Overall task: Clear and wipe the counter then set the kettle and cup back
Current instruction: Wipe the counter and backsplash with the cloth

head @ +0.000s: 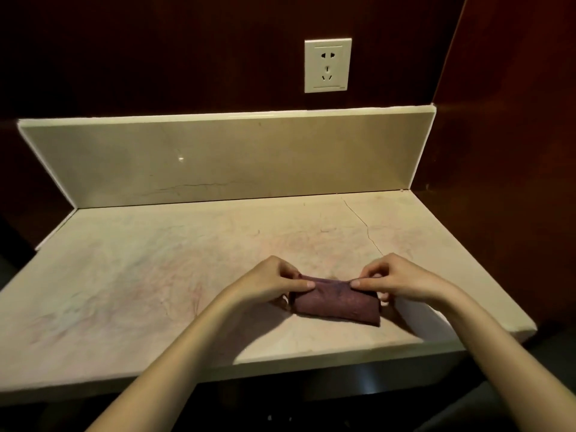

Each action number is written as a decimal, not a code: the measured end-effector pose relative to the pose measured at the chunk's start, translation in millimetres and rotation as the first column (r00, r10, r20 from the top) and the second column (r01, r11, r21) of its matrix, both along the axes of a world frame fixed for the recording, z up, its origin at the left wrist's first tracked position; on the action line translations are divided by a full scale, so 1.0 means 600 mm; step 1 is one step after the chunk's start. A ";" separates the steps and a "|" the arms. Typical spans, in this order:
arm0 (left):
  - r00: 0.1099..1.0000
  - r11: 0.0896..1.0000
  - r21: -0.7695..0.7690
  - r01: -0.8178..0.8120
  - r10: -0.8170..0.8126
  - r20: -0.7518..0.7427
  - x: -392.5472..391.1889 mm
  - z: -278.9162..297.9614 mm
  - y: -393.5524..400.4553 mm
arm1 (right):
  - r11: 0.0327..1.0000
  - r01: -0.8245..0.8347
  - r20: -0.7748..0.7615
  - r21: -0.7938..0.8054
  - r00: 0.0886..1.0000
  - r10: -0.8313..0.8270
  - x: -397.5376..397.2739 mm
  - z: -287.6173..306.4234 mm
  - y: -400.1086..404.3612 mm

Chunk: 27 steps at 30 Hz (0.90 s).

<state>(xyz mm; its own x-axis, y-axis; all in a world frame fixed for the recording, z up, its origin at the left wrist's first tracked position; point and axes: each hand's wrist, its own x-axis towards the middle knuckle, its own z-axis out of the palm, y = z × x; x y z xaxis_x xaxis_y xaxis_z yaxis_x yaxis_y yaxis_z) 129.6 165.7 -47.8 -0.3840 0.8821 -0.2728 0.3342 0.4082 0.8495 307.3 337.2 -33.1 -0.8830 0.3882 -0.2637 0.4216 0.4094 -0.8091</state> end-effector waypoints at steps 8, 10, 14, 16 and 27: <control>0.940 0.978 -0.046 0.204 -0.209 -0.271 0.009 -0.003 0.031 | 0.984 -0.050 0.204 0.173 0.979 0.014 0.008 0.000 -0.017; 0.936 0.970 -0.033 0.242 -0.243 -0.256 0.006 -0.003 0.034 | 0.989 -0.052 0.176 0.135 0.984 0.028 0.014 0.000 -0.024; 0.972 0.968 0.104 0.229 -0.221 -0.078 -0.005 0.008 0.022 | 0.999 0.053 0.025 0.007 0.998 -0.054 0.019 0.007 -0.037; 0.985 0.972 0.167 0.168 -0.171 0.003 -0.014 0.016 0.009 | 0.989 0.110 -0.035 -0.098 0.993 -0.114 0.013 0.013 -0.049; 0.953 0.944 0.219 -0.246 0.194 0.231 -0.004 0.048 -0.169 | 0.967 0.001 -0.238 -0.255 0.969 -0.064 -0.053 0.029 -0.158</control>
<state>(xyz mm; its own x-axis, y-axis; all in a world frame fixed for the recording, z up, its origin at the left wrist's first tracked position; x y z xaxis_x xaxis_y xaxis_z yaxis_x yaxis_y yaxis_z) 127.4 64.5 -19.2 -0.5349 0.8307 -0.1542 0.0689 0.2248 0.9720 275.6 242.6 -15.6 -0.9203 0.3669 -0.1355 0.2093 0.1692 -0.9631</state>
